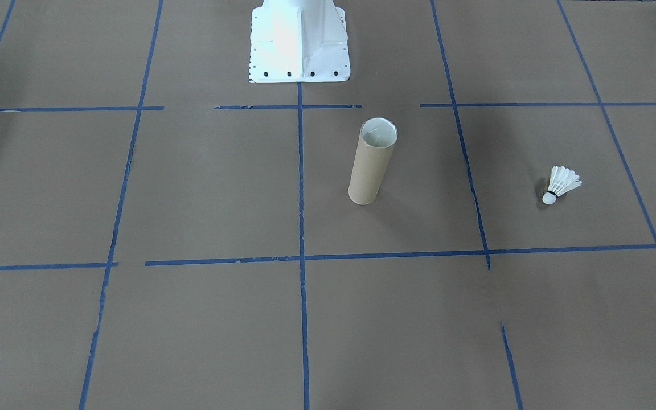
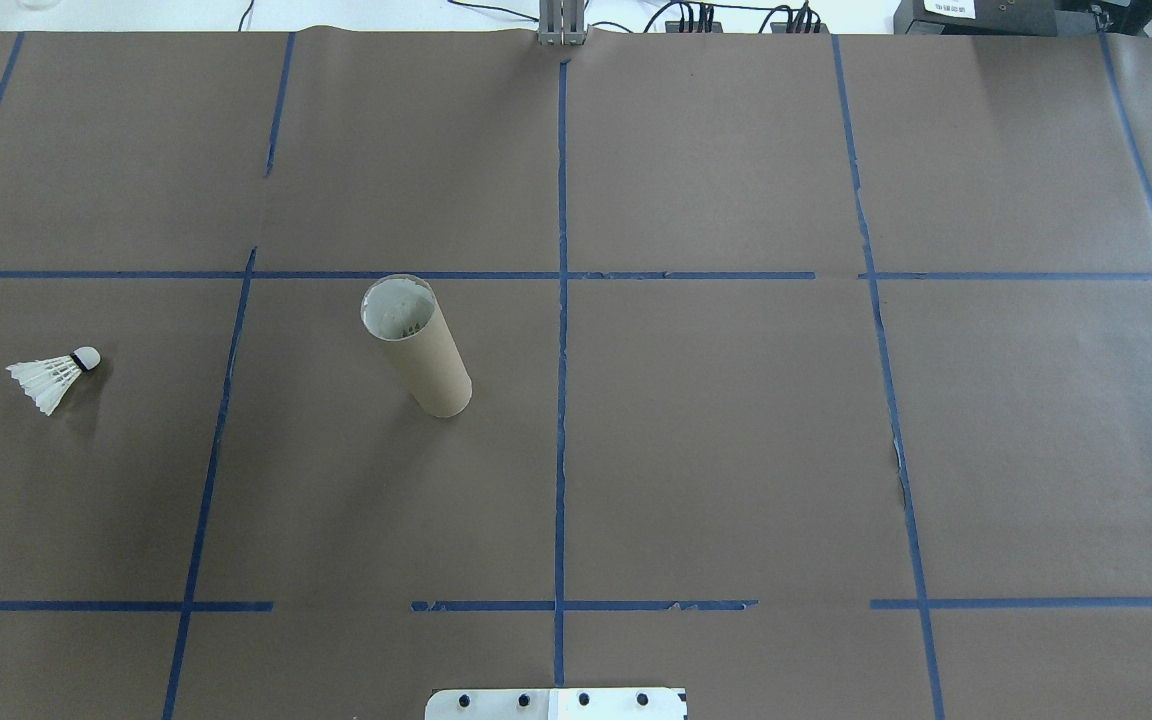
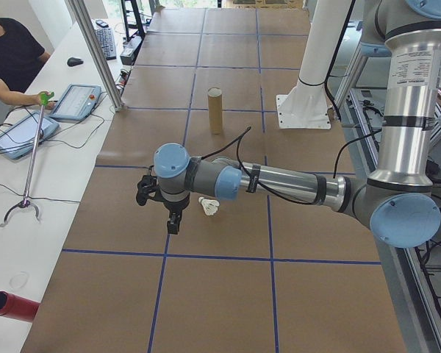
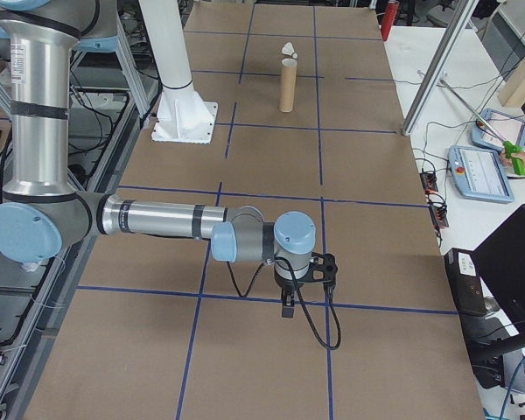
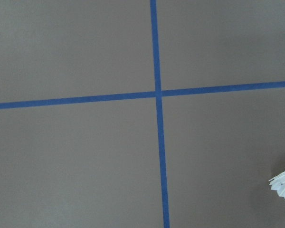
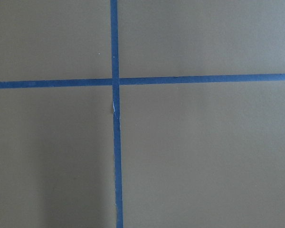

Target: Collect badminton balls into bucket

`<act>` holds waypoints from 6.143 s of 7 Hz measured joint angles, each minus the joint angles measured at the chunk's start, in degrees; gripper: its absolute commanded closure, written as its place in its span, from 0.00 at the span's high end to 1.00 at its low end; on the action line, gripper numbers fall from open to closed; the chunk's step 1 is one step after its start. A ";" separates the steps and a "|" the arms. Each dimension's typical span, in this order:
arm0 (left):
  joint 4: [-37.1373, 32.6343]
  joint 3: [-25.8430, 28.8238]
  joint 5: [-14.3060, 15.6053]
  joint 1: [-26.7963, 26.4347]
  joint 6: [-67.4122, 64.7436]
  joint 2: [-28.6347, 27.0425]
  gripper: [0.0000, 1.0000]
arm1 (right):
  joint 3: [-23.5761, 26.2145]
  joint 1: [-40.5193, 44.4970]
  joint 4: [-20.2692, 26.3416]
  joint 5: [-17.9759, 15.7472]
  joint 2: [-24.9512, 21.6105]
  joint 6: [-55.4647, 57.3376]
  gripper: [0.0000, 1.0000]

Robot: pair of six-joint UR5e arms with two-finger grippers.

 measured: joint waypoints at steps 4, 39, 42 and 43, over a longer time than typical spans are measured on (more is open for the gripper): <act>-24.71 0.13 -6.05 3.06 -17.50 8.25 1.00 | -0.07 0.00 0.00 0.02 0.00 0.00 1.00; -13.03 -37.16 -3.82 25.55 -70.17 0.24 0.00 | 0.00 0.00 0.00 0.04 0.00 0.00 1.00; 9.56 -39.58 5.34 31.59 -69.91 -16.00 0.00 | 0.00 0.00 0.00 0.02 0.00 0.00 1.00; 23.96 -40.36 11.29 35.75 -68.72 -25.50 0.00 | 0.00 0.00 0.00 0.03 0.00 0.00 1.00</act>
